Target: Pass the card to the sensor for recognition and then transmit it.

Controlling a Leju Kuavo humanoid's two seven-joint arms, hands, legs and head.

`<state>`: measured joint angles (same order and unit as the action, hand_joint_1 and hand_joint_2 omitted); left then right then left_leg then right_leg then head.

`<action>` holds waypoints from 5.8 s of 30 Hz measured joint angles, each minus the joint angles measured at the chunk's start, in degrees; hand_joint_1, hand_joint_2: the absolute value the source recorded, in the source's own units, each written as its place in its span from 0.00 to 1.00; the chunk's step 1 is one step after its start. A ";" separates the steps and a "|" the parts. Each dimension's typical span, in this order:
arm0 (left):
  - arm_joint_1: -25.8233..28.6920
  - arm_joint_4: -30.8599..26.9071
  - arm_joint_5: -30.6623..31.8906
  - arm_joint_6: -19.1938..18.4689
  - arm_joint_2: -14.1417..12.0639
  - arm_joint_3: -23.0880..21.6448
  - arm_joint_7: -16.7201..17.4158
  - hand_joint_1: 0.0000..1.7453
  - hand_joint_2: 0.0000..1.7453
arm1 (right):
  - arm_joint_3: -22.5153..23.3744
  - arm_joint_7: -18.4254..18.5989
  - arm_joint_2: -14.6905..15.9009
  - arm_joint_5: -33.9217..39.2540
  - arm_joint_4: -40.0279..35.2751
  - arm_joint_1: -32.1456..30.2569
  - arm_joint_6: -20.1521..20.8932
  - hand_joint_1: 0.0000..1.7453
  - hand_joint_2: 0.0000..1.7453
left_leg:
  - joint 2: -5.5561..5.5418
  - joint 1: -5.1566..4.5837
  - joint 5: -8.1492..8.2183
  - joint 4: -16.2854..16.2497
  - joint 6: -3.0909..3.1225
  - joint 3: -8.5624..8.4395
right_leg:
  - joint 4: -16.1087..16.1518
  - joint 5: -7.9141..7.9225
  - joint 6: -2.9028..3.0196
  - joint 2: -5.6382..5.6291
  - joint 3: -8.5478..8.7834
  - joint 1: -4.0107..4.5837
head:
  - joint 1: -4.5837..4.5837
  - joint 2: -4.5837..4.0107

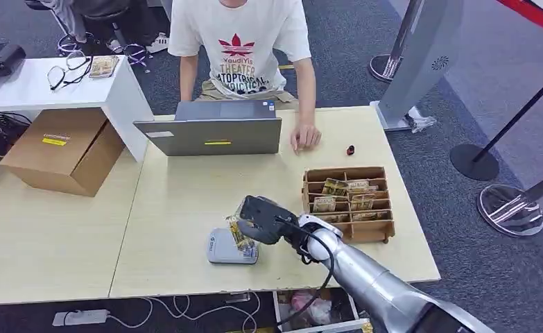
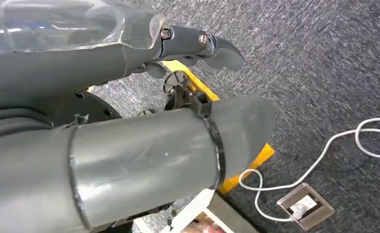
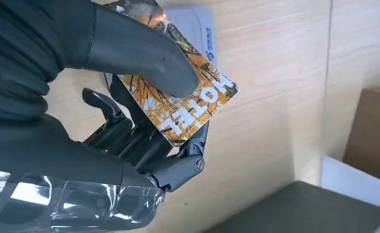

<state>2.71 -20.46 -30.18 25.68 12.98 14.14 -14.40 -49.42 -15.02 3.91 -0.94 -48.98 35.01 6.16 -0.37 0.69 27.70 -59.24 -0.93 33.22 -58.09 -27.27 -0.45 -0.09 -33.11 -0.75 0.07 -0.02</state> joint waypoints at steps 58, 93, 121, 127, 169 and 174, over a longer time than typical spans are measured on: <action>-2.99 0.59 -7.10 0.09 0.37 -1.09 1.70 0.00 0.00 | 24.09 1.07 -3.04 -11.02 1.55 10.65 -12.63 1.00 1.00 | -0.06 0.00 -0.01 -0.01 0.00 0.10 | -0.02 0.01 0.00 0.03 -0.06 0.00 | -0.02 0.00; -0.78 -1.81 -6.34 2.58 0.24 -2.43 0.37 0.00 0.00 | 24.24 -0.09 -3.82 -16.18 -7.61 5.82 -17.20 0.00 1.00 | -0.05 0.00 -0.01 -0.02 0.00 0.11 | -0.01 0.01 0.00 0.02 -0.12 0.00 | -0.02 0.00; 2.75 -10.08 3.02 4.50 2.32 -0.61 2.40 0.00 0.00 | 24.26 3.06 9.86 -42.42 -35.03 -18.23 -22.53 0.06 1.00 | -0.05 -0.01 0.01 -0.01 0.01 0.16 | 0.02 0.00 -0.01 0.04 -0.14 -0.01 | 0.00 0.00; 3.12 -10.43 3.67 4.46 2.38 -0.50 3.01 0.00 0.00 | 24.26 3.06 10.75 -42.36 -34.14 -18.65 -22.56 0.21 1.00 | -0.04 -0.01 0.02 -0.01 0.01 0.17 | 0.03 0.00 -0.01 0.04 -0.14 -0.01 | -0.02 0.00; 3.03 -10.38 6.67 2.08 2.89 5.64 6.05 0.00 0.00 | 27.36 11.24 17.60 -59.56 -36.70 -27.06 -22.60 0.37 1.00 | -0.03 -0.02 0.04 -0.01 0.05 0.17 | 0.04 0.00 -0.01 0.04 -0.15 -0.02 | 0.00 0.00; 2.73 -10.38 6.67 1.92 2.89 6.82 6.08 0.00 0.00 | 27.41 11.41 18.23 -59.76 -37.11 -27.54 -22.36 0.42 1.00 | -0.03 -0.02 0.04 -0.01 0.05 0.17 | 0.04 0.00 -0.01 0.04 -0.15 -0.02 | 0.00 0.00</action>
<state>5.44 -30.84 -23.52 27.61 15.87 20.96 -8.33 -22.01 -3.61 22.14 -60.70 -86.09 7.46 -16.20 -0.40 0.66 27.74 -59.26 -0.88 33.39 -58.05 -27.27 -0.46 -0.05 -33.26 -0.77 0.07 -0.02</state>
